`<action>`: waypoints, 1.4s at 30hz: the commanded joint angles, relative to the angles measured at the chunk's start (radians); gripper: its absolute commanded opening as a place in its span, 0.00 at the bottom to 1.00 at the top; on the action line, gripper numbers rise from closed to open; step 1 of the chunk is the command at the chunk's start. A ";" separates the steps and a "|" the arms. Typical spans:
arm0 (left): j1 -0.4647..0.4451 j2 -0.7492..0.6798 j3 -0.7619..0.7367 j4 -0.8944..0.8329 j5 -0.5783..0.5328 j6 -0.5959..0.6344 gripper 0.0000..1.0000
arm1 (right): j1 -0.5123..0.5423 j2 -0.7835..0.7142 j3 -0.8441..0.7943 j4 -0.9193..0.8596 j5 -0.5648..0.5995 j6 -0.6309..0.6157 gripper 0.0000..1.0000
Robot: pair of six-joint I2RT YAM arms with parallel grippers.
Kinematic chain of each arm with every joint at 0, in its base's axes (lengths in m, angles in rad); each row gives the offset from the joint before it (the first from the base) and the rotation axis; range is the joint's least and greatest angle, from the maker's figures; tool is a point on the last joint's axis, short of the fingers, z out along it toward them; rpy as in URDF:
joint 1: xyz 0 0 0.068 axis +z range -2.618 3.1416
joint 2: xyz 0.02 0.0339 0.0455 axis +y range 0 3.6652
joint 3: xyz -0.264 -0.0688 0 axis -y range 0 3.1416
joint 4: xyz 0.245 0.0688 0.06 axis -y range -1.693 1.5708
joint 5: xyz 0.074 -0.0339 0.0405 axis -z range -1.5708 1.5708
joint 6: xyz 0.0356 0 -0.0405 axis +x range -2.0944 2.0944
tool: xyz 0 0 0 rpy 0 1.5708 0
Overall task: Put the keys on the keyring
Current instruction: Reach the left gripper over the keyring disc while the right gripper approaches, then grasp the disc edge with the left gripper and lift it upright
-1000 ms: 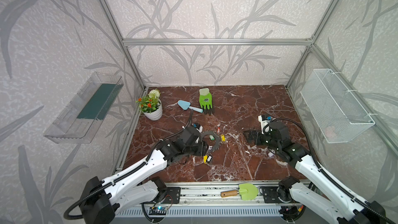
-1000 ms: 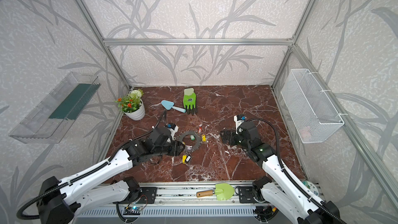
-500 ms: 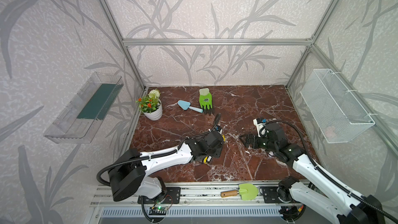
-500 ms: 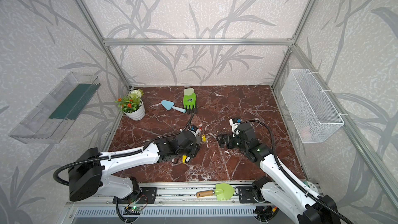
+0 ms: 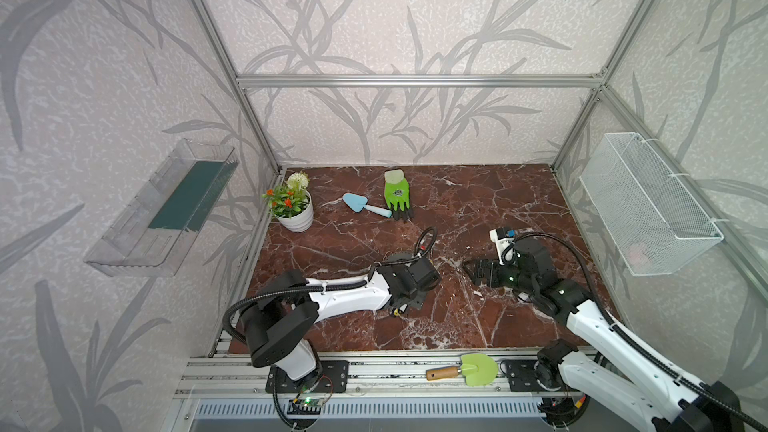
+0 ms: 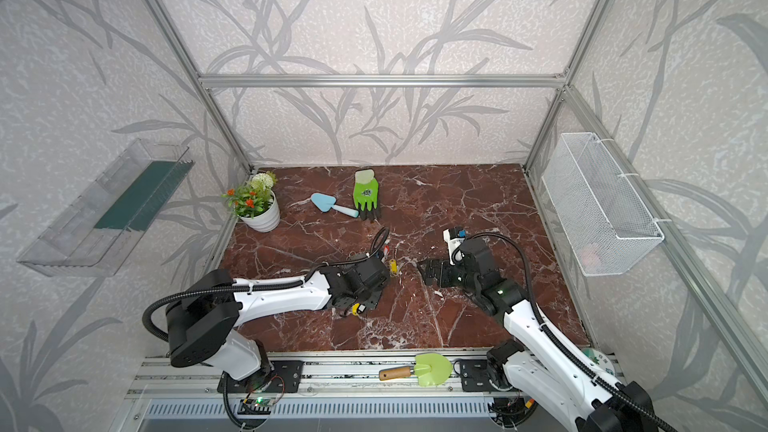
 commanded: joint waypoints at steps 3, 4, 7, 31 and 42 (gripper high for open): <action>0.003 0.026 0.030 -0.016 -0.014 -0.003 0.34 | 0.005 0.009 -0.004 0.006 -0.012 0.001 0.99; 0.005 0.030 0.028 -0.016 -0.012 -0.003 0.31 | 0.004 0.012 -0.003 0.005 -0.012 0.001 0.99; 0.005 0.038 0.020 -0.017 -0.008 -0.011 0.29 | 0.004 0.012 -0.004 0.008 -0.010 0.002 0.99; 0.055 -0.239 0.159 -0.229 0.051 0.206 0.00 | 0.005 0.005 -0.046 0.286 0.024 0.066 0.99; 0.077 -0.505 0.244 -0.273 0.100 0.453 0.00 | 0.006 0.041 -0.014 0.461 -0.043 0.081 0.99</action>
